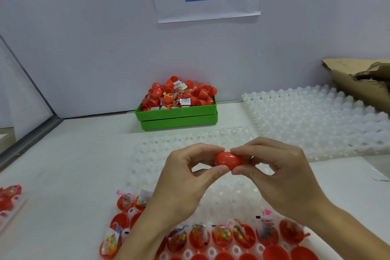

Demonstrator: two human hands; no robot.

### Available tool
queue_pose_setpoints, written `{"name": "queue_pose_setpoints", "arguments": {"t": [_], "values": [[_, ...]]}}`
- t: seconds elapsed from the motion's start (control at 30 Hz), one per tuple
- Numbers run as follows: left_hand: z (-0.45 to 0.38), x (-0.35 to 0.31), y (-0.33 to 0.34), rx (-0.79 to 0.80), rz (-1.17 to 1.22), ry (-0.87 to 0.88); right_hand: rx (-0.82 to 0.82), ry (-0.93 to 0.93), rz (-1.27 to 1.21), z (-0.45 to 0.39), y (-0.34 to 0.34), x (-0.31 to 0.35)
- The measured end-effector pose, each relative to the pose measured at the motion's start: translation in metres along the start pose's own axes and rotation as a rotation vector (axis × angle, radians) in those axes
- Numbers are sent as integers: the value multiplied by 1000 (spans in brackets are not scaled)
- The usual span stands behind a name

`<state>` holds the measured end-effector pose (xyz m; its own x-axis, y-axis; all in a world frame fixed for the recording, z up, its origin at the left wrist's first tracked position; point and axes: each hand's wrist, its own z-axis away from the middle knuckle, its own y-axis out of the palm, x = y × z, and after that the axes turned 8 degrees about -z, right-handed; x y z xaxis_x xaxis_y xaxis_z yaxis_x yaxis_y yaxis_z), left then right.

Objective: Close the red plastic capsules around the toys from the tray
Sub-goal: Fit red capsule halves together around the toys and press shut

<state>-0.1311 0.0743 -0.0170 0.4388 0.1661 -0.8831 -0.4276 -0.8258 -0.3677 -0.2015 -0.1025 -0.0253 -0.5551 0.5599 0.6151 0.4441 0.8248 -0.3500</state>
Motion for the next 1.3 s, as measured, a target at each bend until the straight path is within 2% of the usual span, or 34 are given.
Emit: {"name": "queue_pose_setpoints", "arguments": {"t": [0.17,0.33,0.53,0.67,0.8,0.9,1.0,1.1,1.17,1.3], "values": [[1,1,3,-22,-15,-11,-27,31,-8,2,2,-2],[0,-2,4,-105,-103,-11,-57,195,-182,4,8,-3],[-2,-4,8,-196,-105,-31,-61,308,-223,0,14,0],[-1,-4,8,-209,-233,117,12,461,-403,1,18,8],[-1,-6,8,-181,-439,260,-14,617,-468,-3,20,8],[-1,-6,5,-135,-318,198,-47,631,-517,-7,14,8],[-3,-7,2,-98,-5,19,-63,599,-652,-9,9,8],[-3,-6,2,33,272,-101,-5,536,-707,-9,10,10],[-1,-6,4,42,295,-101,-6,506,-689,-8,12,11],[0,-8,8,-59,265,-70,-47,480,-704,-9,16,11]]}}
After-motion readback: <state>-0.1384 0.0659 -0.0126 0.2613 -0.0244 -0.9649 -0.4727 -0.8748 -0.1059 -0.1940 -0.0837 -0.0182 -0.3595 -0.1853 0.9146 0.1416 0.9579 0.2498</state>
